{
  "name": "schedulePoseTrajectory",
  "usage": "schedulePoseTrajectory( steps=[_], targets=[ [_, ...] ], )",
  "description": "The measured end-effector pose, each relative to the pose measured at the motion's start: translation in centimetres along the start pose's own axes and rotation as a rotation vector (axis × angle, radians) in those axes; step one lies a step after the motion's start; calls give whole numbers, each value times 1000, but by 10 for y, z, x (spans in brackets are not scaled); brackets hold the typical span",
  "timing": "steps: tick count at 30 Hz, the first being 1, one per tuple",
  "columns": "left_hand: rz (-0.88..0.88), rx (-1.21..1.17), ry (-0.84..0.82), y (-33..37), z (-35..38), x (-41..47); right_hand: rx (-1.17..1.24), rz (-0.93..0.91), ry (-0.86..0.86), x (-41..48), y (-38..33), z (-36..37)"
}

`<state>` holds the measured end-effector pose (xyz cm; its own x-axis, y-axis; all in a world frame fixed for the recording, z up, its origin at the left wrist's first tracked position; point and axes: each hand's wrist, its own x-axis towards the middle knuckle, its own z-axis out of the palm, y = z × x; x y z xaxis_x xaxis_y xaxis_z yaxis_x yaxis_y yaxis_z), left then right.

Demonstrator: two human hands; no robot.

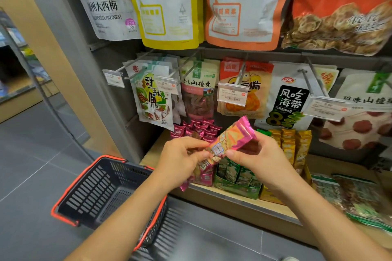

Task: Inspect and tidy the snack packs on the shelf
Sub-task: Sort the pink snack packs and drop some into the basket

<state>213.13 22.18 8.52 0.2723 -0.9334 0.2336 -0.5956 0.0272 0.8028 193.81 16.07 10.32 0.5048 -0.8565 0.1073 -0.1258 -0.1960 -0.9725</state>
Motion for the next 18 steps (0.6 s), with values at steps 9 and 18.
schedulePoseTrajectory(
  steps=[9, 18],
  targets=[
    [171, -6, -110, 13, 2, -8, -461, -139, -92, -3, 10, 12],
    [266, 162, -74, 17, 1, -9, -618, -196, -195, -4, 17, 26]
  ],
)
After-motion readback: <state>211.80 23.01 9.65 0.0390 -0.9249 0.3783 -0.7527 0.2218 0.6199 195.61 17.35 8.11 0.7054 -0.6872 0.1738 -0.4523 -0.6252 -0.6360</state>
